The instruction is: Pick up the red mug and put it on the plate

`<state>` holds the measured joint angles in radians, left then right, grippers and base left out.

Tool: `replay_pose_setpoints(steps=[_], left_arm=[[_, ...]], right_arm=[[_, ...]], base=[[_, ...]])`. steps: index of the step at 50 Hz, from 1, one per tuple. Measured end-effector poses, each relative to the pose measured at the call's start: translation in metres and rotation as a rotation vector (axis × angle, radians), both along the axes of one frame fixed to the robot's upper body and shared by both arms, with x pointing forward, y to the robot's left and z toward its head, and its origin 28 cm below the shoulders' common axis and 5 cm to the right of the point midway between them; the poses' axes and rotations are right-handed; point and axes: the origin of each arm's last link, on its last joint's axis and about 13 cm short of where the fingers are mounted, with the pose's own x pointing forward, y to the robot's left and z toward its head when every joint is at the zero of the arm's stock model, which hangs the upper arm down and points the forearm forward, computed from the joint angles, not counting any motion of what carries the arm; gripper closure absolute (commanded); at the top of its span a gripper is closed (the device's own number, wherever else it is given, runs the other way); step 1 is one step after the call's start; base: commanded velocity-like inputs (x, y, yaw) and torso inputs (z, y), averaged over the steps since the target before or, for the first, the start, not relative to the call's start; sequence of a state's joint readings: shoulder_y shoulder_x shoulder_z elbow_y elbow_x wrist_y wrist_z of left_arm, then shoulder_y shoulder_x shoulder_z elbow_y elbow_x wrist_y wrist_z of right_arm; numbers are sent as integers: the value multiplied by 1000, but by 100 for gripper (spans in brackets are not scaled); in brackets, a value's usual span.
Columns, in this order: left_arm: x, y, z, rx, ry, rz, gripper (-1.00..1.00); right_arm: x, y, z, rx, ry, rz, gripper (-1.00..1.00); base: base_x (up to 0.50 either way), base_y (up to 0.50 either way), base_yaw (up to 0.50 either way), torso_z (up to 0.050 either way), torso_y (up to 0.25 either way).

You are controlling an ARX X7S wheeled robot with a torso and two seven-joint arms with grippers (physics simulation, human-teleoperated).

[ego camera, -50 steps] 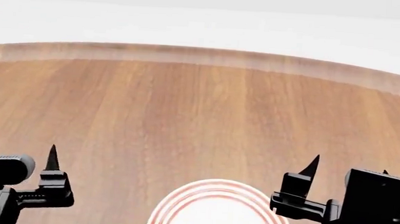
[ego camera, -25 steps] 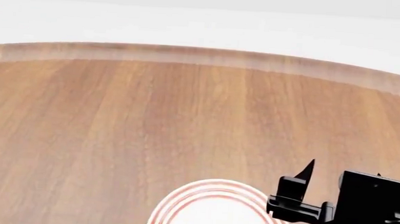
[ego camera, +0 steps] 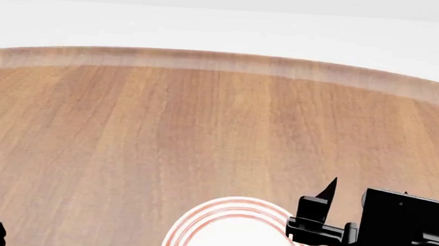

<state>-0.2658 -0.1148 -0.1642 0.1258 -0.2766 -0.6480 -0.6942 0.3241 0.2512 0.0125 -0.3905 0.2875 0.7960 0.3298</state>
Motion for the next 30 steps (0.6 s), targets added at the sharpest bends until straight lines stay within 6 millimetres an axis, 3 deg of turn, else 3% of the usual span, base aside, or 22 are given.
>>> replay_pose_setpoints(steps=[30], left_arm=[[40, 7, -13, -29, 103, -67, -100]], right_arm=[[3, 2, -4, -6, 14, 14, -100]], base=[[0, 0, 0, 0, 0]])
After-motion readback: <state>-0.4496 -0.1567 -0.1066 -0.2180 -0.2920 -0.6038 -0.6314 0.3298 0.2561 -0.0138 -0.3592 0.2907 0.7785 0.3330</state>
